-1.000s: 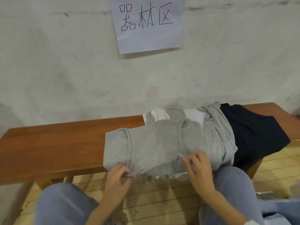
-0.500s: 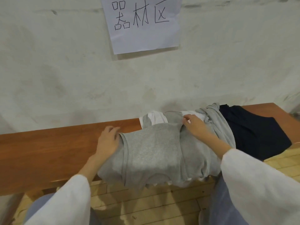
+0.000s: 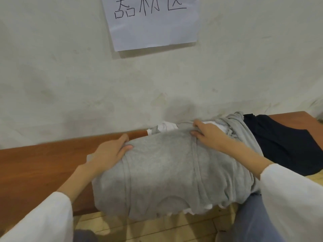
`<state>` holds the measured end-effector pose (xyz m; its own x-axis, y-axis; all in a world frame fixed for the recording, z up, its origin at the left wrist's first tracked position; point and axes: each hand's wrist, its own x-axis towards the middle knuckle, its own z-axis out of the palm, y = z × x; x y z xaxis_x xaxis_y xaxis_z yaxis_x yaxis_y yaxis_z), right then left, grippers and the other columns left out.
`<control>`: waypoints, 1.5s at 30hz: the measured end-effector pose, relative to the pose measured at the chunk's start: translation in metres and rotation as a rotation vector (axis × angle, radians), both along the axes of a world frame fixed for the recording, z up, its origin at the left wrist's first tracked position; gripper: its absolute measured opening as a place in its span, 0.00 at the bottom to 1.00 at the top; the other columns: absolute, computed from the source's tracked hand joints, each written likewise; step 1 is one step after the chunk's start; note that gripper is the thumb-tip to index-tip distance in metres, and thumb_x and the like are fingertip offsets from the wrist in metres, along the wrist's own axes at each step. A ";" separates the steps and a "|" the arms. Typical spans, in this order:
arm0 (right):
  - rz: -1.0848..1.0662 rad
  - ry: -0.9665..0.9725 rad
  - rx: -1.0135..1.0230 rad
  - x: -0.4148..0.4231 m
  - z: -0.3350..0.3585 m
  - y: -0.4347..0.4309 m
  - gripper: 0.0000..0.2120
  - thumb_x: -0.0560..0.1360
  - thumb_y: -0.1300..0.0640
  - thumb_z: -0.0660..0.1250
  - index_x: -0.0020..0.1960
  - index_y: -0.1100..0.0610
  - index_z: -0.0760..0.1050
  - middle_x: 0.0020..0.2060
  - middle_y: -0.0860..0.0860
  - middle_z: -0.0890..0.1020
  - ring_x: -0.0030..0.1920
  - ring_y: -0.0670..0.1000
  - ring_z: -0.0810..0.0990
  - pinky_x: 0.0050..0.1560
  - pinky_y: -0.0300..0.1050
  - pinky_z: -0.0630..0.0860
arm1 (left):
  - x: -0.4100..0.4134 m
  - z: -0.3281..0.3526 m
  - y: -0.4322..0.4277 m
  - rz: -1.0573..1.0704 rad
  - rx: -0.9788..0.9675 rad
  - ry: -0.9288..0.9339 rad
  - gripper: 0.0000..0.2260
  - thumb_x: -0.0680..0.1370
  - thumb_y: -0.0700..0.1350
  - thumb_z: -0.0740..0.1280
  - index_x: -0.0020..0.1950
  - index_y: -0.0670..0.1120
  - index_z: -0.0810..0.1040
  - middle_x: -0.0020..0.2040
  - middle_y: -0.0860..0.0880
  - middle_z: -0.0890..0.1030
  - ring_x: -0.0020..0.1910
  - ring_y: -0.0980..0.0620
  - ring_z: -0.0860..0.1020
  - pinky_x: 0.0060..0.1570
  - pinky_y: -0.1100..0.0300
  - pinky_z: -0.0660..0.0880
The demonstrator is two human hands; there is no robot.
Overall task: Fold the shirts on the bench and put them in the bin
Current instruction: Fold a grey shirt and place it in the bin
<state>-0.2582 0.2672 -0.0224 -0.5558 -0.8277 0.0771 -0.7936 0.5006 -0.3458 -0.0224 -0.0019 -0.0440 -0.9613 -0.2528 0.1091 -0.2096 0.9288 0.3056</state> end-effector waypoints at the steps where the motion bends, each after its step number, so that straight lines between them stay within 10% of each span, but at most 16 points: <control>1: -0.019 -0.004 -0.010 -0.006 0.007 -0.007 0.08 0.80 0.54 0.60 0.51 0.59 0.66 0.29 0.48 0.69 0.30 0.50 0.68 0.30 0.44 0.60 | -0.006 0.007 -0.009 0.014 -0.012 0.002 0.17 0.78 0.62 0.55 0.49 0.48 0.66 0.31 0.54 0.71 0.32 0.49 0.74 0.30 0.57 0.65; 5: -0.121 0.024 0.085 -0.036 0.010 -0.044 0.16 0.79 0.49 0.61 0.60 0.59 0.68 0.44 0.55 0.76 0.47 0.58 0.76 0.46 0.51 0.71 | -0.042 0.005 -0.036 0.115 0.034 -0.090 0.12 0.80 0.54 0.60 0.55 0.46 0.68 0.41 0.48 0.76 0.40 0.45 0.76 0.39 0.55 0.69; 9: -0.237 0.094 0.202 -0.028 -0.026 -0.051 0.26 0.80 0.48 0.59 0.75 0.54 0.57 0.73 0.58 0.61 0.73 0.59 0.58 0.71 0.57 0.57 | -0.050 -0.026 -0.027 0.231 0.106 -0.163 0.22 0.80 0.48 0.62 0.72 0.46 0.64 0.70 0.42 0.67 0.64 0.40 0.70 0.62 0.46 0.68; 15: -0.527 -0.070 -0.187 0.040 -0.044 0.029 0.14 0.78 0.51 0.60 0.57 0.60 0.73 0.53 0.56 0.76 0.51 0.58 0.75 0.50 0.51 0.72 | 0.048 -0.039 0.023 0.652 0.126 -0.001 0.11 0.77 0.46 0.65 0.56 0.43 0.74 0.54 0.40 0.73 0.53 0.38 0.73 0.49 0.48 0.71; 18: -0.490 -0.194 -0.159 0.064 -0.057 0.074 0.05 0.76 0.60 0.64 0.50 0.61 0.75 0.45 0.55 0.76 0.46 0.57 0.76 0.47 0.50 0.74 | 0.091 -0.042 0.057 0.476 0.202 0.009 0.09 0.75 0.53 0.68 0.47 0.50 0.74 0.47 0.51 0.72 0.48 0.48 0.73 0.46 0.53 0.70; 21: -0.304 -0.225 -0.100 0.072 -0.054 0.098 0.16 0.73 0.64 0.66 0.61 0.57 0.74 0.51 0.52 0.74 0.54 0.53 0.74 0.55 0.49 0.73 | 0.107 -0.042 0.070 0.232 0.078 -0.112 0.15 0.70 0.63 0.70 0.51 0.58 0.72 0.52 0.58 0.68 0.52 0.55 0.66 0.49 0.59 0.62; 27: -0.159 -0.107 -0.062 0.077 -0.052 0.100 0.20 0.68 0.74 0.62 0.56 0.60 0.78 0.51 0.55 0.75 0.49 0.57 0.77 0.47 0.49 0.76 | 0.109 -0.033 0.060 -0.020 0.099 -0.116 0.14 0.74 0.37 0.69 0.56 0.52 0.79 0.51 0.55 0.74 0.47 0.56 0.75 0.45 0.67 0.72; 32: -0.305 0.042 -0.127 0.066 -0.036 0.120 0.13 0.69 0.74 0.64 0.44 0.61 0.82 0.43 0.54 0.79 0.47 0.55 0.76 0.47 0.41 0.66 | 0.120 -0.007 0.046 0.009 -0.026 -0.215 0.11 0.77 0.37 0.64 0.55 0.51 0.79 0.47 0.53 0.73 0.43 0.55 0.73 0.40 0.69 0.66; 39: -0.331 0.046 -0.127 0.076 -0.060 0.125 0.12 0.69 0.73 0.66 0.47 0.61 0.83 0.45 0.56 0.80 0.48 0.59 0.77 0.49 0.50 0.74 | 0.111 -0.028 0.093 0.151 -0.079 -0.141 0.23 0.72 0.42 0.68 0.66 0.53 0.71 0.69 0.50 0.68 0.68 0.47 0.68 0.64 0.53 0.66; 42: -0.431 0.017 -0.172 0.071 -0.057 0.127 0.12 0.70 0.74 0.64 0.45 0.61 0.82 0.45 0.56 0.80 0.48 0.59 0.77 0.49 0.47 0.71 | 0.097 -0.045 0.110 0.093 0.019 -0.150 0.28 0.79 0.62 0.53 0.77 0.56 0.53 0.77 0.54 0.51 0.77 0.51 0.50 0.74 0.52 0.45; 45: -0.538 -0.036 -0.235 0.065 -0.053 0.131 0.14 0.72 0.73 0.62 0.45 0.59 0.82 0.47 0.55 0.79 0.50 0.57 0.76 0.50 0.44 0.70 | 0.096 -0.062 0.108 0.098 -0.125 -0.305 0.32 0.77 0.69 0.42 0.77 0.54 0.55 0.77 0.49 0.54 0.75 0.45 0.58 0.73 0.45 0.44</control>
<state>-0.1936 0.3980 -0.0753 -0.8985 -0.3919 0.1979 -0.4353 0.7365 -0.5178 0.0734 0.1063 -0.1061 -0.9263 -0.3482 -0.1436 -0.3637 0.9261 0.1004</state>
